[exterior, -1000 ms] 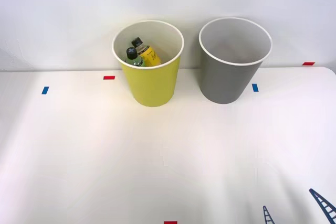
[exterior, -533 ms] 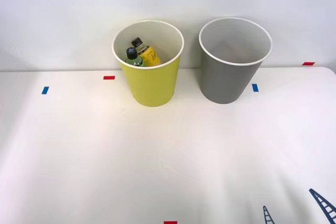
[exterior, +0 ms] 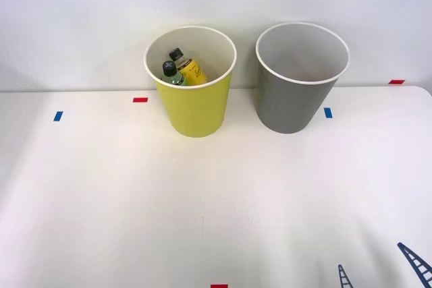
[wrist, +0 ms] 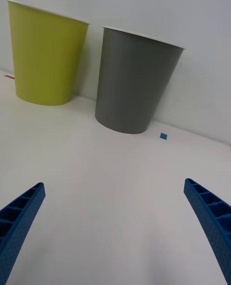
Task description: Put cans in the gray bin, plastic bottles in the light green bin
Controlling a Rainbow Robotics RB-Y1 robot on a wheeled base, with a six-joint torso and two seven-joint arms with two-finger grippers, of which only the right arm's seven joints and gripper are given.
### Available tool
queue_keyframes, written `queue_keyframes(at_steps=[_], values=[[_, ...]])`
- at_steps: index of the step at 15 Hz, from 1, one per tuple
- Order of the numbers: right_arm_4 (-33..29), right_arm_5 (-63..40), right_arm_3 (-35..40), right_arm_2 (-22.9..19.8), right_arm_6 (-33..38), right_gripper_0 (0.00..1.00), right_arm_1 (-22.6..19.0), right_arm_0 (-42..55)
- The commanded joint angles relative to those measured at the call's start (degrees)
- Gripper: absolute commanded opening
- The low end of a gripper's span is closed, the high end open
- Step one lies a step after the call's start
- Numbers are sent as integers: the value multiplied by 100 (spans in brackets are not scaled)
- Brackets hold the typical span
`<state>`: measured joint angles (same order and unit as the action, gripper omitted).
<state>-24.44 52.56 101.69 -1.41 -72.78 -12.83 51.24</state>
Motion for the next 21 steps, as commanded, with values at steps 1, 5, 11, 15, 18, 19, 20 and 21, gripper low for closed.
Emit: queue_keyframes(at_steps=[1,5,11,15,18,19,20,21], values=[[0,0,0,0,0,100,0,0],[0,0,0,0,0,100,0,0],[0,0,0,0,0,100,0,0],[0,0,0,0,0,100,0,0],[0,0,0,0,0,100,0,0],[0,0,0,0,0,100,0,0],[0,0,0,0,0,100,0,0],[0,0,0,0,0,100,0,0]])
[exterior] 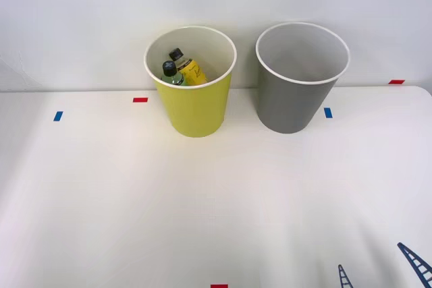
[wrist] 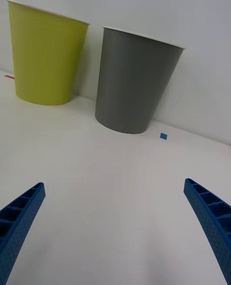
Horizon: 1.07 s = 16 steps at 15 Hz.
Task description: Put cans in the gray bin, plastic bottles in the light green bin
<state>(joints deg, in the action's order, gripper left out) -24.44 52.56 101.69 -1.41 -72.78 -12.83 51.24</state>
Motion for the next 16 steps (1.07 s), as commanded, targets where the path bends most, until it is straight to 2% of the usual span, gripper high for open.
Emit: queue_keyframes(at_steps=[1,16], values=[[0,0,0,0,0,100,0,0],[0,0,0,0,0,100,0,0]])
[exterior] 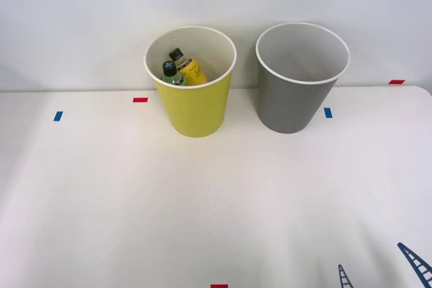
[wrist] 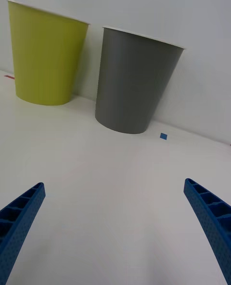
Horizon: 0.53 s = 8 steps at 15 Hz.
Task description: Put cans in the gray bin, plastic bottles in the light green bin
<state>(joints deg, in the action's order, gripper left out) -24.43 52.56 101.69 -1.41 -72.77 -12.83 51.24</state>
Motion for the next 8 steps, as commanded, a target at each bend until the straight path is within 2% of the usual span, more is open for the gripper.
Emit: queue_keyframes(at_steps=[1,8], values=[[0,0,0,0,0,100,0,0],[0,0,0,0,0,100,0,0]])
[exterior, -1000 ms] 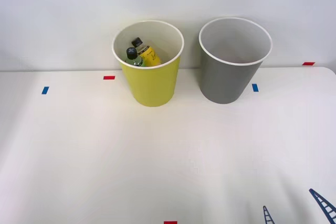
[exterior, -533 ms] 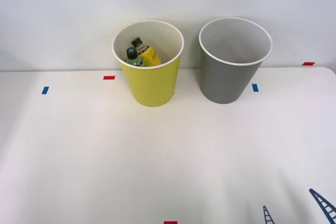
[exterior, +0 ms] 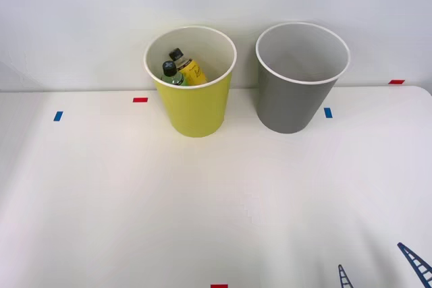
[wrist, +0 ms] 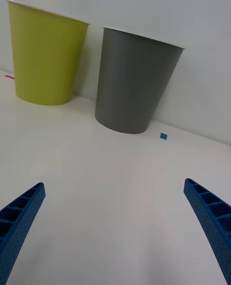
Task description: Put cans in the gray bin, plastic bottles in the light green bin
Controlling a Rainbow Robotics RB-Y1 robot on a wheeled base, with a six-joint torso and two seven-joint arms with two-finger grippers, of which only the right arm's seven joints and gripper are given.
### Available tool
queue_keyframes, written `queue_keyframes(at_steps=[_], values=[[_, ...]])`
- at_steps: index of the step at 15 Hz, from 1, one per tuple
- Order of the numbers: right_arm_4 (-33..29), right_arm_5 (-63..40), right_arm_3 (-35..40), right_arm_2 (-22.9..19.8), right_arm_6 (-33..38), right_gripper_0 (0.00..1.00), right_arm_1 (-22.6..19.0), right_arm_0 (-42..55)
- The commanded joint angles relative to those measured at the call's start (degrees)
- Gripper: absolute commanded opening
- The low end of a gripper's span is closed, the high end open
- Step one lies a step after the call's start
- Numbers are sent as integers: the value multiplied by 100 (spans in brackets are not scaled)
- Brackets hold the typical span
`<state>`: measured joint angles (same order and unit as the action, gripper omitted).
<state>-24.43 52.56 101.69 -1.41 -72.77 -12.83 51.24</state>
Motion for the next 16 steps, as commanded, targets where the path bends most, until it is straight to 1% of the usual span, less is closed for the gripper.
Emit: queue_keyframes(at_steps=[1,16], values=[[-1,0,0,0,0,100,0,0],[-1,0,0,0,0,100,0,0]])
